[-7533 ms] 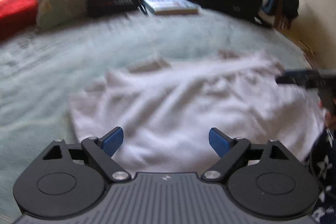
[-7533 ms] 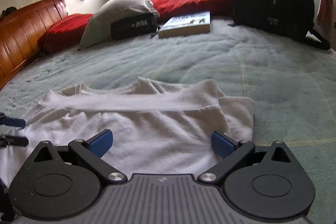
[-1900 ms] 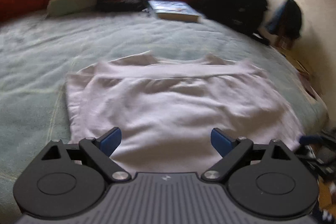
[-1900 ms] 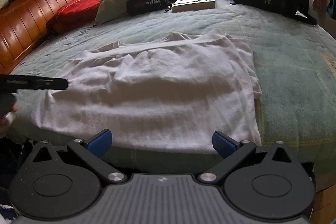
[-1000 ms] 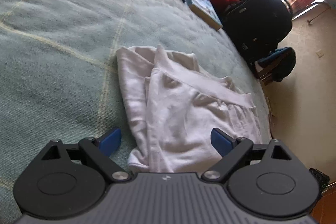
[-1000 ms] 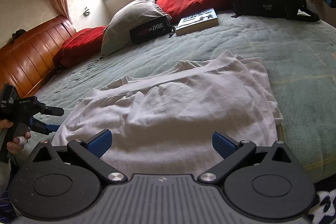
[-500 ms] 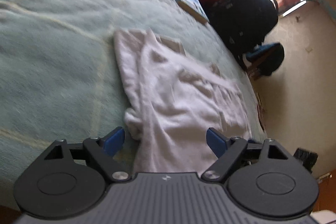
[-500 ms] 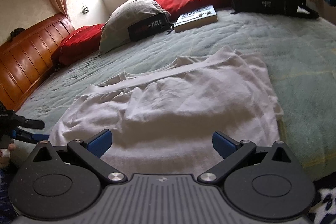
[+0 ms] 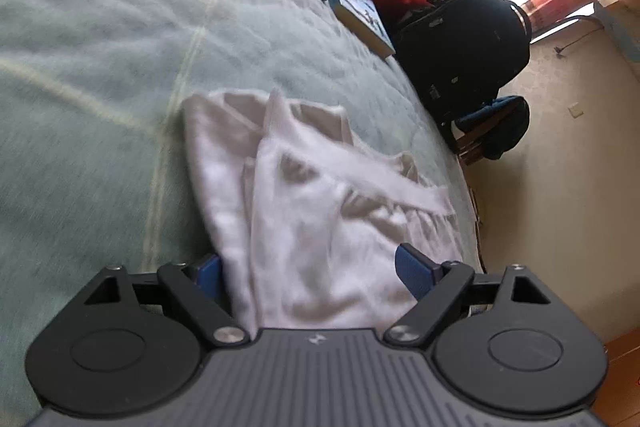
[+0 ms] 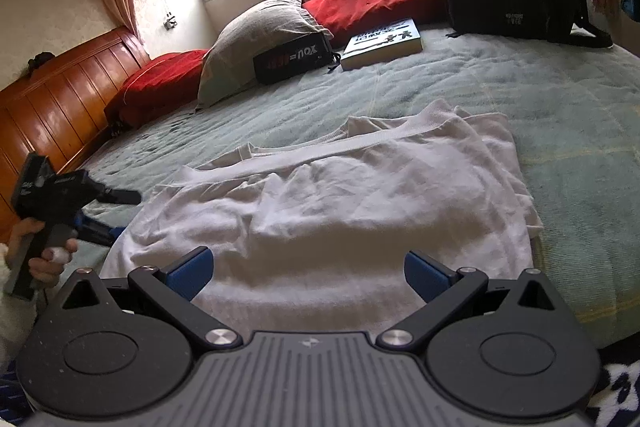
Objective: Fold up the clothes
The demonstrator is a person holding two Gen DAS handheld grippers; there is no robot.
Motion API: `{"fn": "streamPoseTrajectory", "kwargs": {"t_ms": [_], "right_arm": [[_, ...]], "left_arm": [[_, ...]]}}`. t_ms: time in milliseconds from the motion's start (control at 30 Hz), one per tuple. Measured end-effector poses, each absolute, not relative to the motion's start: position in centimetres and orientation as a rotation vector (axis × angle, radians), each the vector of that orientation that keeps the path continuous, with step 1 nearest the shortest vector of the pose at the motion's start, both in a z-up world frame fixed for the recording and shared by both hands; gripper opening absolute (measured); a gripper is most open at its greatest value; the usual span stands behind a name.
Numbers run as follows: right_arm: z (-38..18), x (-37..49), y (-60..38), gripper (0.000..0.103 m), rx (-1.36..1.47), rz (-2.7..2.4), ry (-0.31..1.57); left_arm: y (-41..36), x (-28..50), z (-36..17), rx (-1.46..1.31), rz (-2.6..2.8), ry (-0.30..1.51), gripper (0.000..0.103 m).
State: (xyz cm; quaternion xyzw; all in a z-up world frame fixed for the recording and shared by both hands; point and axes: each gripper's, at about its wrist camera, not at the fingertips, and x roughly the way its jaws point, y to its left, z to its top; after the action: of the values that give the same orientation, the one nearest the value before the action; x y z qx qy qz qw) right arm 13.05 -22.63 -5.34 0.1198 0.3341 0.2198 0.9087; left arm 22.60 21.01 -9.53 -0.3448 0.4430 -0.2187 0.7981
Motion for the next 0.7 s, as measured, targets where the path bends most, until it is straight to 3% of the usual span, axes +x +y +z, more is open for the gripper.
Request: {"fn": "streamPoseTrajectory", "kwargs": {"t_ms": [400,700], "right_arm": [[-6.3,13.8,-23.1,0.103,0.294,0.466,0.723],[-5.9,13.7,-23.3,0.103,0.292,0.467,0.706]], "left_arm": [[20.1,20.8,-9.2,-0.694,-0.534,0.992,0.086],[19.2,23.6,-9.5,-0.706,-0.546,1.02,0.086]]}}
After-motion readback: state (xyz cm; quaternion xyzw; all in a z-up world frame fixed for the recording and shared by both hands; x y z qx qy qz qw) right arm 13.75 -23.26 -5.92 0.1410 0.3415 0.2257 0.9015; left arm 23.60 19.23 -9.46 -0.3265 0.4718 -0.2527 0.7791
